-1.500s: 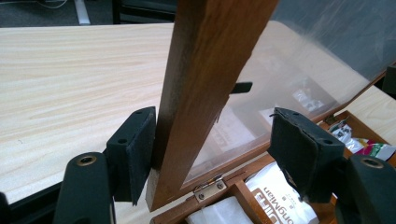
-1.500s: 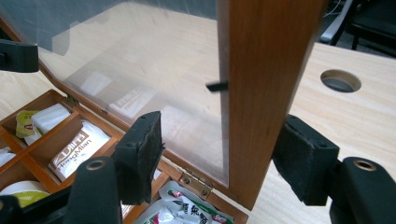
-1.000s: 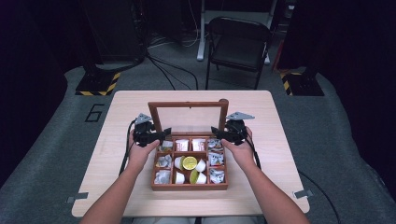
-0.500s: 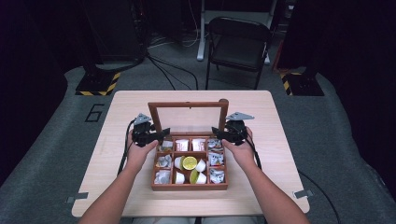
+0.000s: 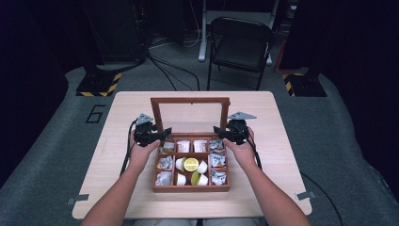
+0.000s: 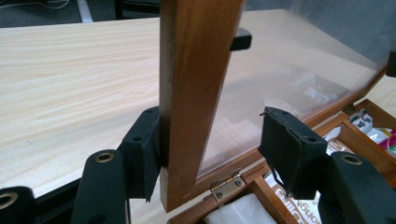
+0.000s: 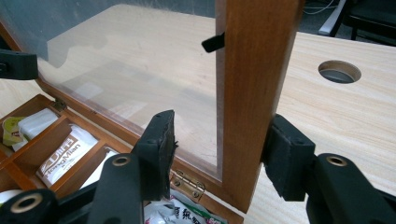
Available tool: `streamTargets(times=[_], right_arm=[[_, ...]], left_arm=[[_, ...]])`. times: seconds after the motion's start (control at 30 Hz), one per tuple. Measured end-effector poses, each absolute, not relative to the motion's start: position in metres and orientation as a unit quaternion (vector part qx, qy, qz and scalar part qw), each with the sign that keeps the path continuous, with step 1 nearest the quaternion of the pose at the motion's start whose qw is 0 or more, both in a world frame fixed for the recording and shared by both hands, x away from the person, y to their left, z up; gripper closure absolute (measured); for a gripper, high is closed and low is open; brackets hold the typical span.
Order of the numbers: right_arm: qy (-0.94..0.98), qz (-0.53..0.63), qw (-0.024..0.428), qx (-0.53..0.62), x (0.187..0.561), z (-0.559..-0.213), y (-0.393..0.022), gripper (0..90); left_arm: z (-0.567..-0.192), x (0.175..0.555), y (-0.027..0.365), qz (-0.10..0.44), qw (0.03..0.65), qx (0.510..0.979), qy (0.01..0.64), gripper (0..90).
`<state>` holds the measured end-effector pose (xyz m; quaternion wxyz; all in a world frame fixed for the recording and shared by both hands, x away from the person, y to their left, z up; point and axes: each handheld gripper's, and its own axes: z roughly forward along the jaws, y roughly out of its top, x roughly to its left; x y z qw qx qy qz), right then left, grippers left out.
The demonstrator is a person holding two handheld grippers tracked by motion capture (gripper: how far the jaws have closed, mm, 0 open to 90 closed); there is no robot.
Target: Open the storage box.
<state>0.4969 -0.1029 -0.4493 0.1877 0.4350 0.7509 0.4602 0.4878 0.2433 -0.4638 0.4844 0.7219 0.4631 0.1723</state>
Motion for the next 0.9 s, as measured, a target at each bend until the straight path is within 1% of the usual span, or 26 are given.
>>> streamTargets(times=[0.27,0.73,0.9], right_arm=[[0.754,0.451,0.184,0.441,0.506,-0.448,-0.101,48.3],[0.74,0.452,0.162,0.47,0.517,-0.451,-0.1,48.2],[0.743,0.449,0.164,0.469,0.521,-0.452,-0.099,48.1]], left_arm=[[-0.464,0.496,0.241,0.171,0.475,0.72,0.476,41.7],[-0.467,0.505,0.242,0.159,0.47,0.716,0.492,41.9],[-0.47,0.507,0.242,0.16,0.47,0.714,0.493,41.8]])
